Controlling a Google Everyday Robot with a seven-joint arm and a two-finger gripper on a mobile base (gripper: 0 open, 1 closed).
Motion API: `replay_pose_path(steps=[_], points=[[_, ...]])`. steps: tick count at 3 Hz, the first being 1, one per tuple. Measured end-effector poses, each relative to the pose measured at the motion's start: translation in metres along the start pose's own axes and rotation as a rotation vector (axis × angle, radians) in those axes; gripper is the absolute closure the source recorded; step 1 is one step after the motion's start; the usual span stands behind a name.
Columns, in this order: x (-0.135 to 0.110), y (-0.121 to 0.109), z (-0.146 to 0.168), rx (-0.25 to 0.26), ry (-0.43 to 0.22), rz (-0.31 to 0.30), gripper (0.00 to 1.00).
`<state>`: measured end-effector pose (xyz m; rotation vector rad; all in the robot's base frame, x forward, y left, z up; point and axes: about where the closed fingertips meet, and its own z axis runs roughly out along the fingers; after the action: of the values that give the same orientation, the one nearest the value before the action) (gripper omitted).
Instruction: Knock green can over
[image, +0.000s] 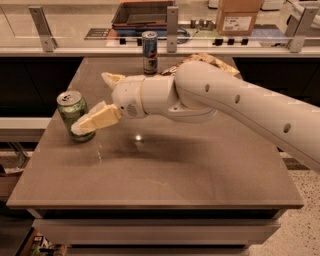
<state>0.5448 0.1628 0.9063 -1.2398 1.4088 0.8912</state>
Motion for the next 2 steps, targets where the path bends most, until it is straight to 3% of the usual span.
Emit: replay_pose_path(steps=[2], points=[[0.008, 0.008, 0.038, 0.006, -0.008, 0.007, 0.00]])
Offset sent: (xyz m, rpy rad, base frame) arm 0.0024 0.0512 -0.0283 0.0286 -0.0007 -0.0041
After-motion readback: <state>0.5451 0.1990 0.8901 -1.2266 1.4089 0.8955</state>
